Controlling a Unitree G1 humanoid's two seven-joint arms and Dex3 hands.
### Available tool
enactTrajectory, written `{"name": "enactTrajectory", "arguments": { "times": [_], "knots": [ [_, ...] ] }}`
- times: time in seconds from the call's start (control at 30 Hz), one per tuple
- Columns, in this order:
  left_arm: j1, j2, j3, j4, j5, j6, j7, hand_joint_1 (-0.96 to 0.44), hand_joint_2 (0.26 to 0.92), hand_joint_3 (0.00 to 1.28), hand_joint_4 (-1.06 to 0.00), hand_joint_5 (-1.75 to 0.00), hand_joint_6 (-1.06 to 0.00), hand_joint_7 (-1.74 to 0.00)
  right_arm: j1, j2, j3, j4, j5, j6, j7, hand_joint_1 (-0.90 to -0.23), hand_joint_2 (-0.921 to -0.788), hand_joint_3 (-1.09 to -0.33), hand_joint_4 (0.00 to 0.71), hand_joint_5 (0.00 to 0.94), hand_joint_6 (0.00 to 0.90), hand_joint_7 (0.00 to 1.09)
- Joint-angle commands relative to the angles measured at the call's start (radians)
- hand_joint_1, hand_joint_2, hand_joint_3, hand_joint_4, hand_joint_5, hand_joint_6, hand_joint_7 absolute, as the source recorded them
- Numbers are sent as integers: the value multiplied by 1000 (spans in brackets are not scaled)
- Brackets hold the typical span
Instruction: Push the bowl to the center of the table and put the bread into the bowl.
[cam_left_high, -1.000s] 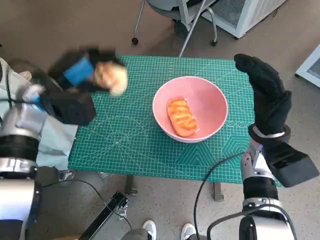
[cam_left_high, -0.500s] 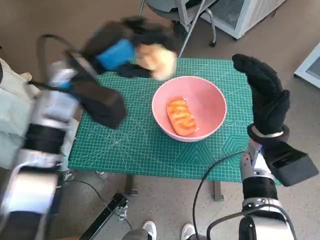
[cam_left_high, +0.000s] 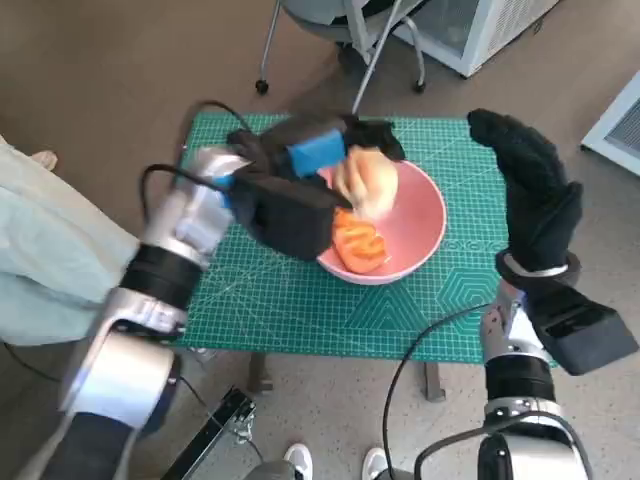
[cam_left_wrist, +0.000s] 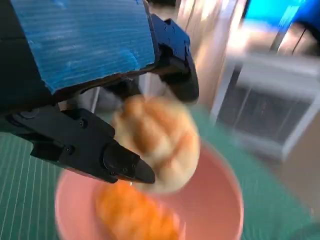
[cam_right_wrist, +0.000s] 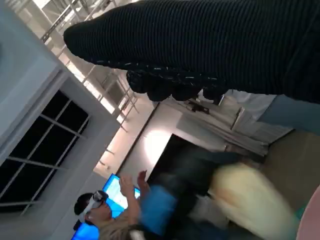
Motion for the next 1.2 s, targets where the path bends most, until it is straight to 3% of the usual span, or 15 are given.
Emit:
{"name": "enactTrajectory", "arguments": {
  "times": [0.03, 0.37, 0.67, 0.83, 0.9, 1.0, 1.1, 1.2],
  "knots": [
    [20, -14, 25, -5, -37, -19, 4, -260, 811, 87, -37, -44, -2, -508, 27, -5, -2, -8, -10, 9, -12, -599, -921, -729, 312, 1, -1, 816],
    [72, -31, 136, 5, -170, -148, 33, -356, 891, 36, -93, -24, -65, -473, 31, -7, 0, -33, -3, 18, -17, -595, -921, -733, 297, 0, -1, 796],
    [165, -74, 320, -45, -415, -269, 40, -378, 920, 33, -274, -22, -298, -289, 28, -5, 3, -66, -8, 25, -29, -595, -921, -734, 302, 5, 1, 784],
    [268, -124, 404, -199, -585, -266, 24, -393, 921, 86, -339, -27, -367, -254, 21, -8, 6, -96, -30, 39, -57, -589, -921, -735, 304, 5, 3, 785],
    [316, -147, 420, -299, -648, -226, 24, -385, 921, 113, -351, -21, -330, -319, 18, -10, 8, -110, -42, 46, -72, -584, -921, -735, 305, 5, 3, 785],
    [388, -177, 440, -425, -733, -170, 31, -366, 921, 174, -344, -8, -154, -619, 11, -10, 12, -134, -60, 63, -96, -573, -921, -736, 308, 6, 4, 785],
    [429, -188, 456, -483, -773, -136, 32, -363, 921, 198, -337, -3, -100, -712, 5, -10, 17, -155, -72, 83, -113, -564, -921, -736, 309, 6, 5, 783],
    [458, -190, 485, -501, -824, -100, 18, -365, 921, 201, -336, -4, -114, -691, -4, -9, 26, -188, -93, 110, -135, -553, -921, -737, 310, 6, 7, 780]
  ]
}}
